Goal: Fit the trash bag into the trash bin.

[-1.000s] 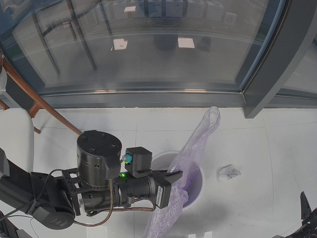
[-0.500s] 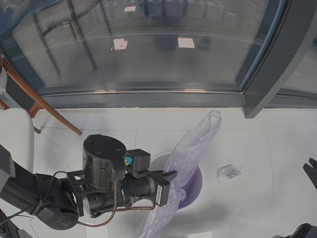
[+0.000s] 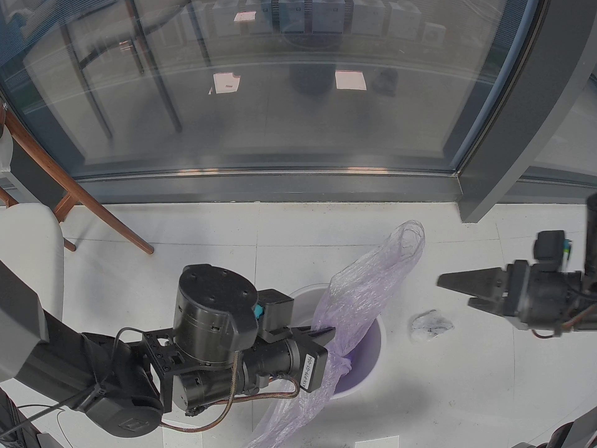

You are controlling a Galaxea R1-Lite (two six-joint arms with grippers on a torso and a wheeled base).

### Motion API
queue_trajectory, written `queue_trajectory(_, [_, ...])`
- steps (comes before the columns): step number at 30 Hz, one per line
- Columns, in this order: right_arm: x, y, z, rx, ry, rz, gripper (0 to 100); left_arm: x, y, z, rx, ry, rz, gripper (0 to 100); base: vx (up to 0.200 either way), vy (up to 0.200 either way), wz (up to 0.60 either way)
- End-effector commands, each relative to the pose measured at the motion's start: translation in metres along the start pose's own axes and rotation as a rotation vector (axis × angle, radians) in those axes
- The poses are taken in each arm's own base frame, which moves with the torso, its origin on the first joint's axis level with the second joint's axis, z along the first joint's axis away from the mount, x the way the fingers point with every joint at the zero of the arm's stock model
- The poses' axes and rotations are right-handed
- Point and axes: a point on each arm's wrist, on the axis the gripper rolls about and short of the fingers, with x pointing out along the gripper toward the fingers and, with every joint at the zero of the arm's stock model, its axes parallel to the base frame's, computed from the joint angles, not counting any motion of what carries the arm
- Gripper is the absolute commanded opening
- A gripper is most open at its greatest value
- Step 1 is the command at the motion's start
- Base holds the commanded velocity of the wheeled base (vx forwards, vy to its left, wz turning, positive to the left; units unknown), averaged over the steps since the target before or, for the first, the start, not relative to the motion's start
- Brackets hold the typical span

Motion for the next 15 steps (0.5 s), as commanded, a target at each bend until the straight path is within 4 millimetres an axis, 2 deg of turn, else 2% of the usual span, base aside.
queue_trajectory(1, [0.103, 0.019, -0.008, 0.031, 0.165, -0.091, 100, 0.006, -0.004, -0.006, 0.015, 0.022, 0.004, 0, 0.0, 0.0, 0.0])
queue_trajectory(8, [0.126, 0.015, 0.002, -0.009, 0.119, -0.152, 100, 0.006, -0.004, -0.007, 0.009, 0.026, 0.006, 0, 0.0, 0.0, 0.0])
queue_trajectory(12, [0.124, 0.013, 0.005, -0.03, 0.1, -0.162, 100, 0.006, -0.003, -0.007, 0.008, 0.025, 0.009, 0, 0.0, 0.0, 0.0])
queue_trajectory(15, [0.115, 0.015, 0.008, -0.028, 0.083, -0.148, 100, 0.006, -0.002, -0.007, 0.005, 0.025, 0.012, 0, 0.0, 0.0, 0.0])
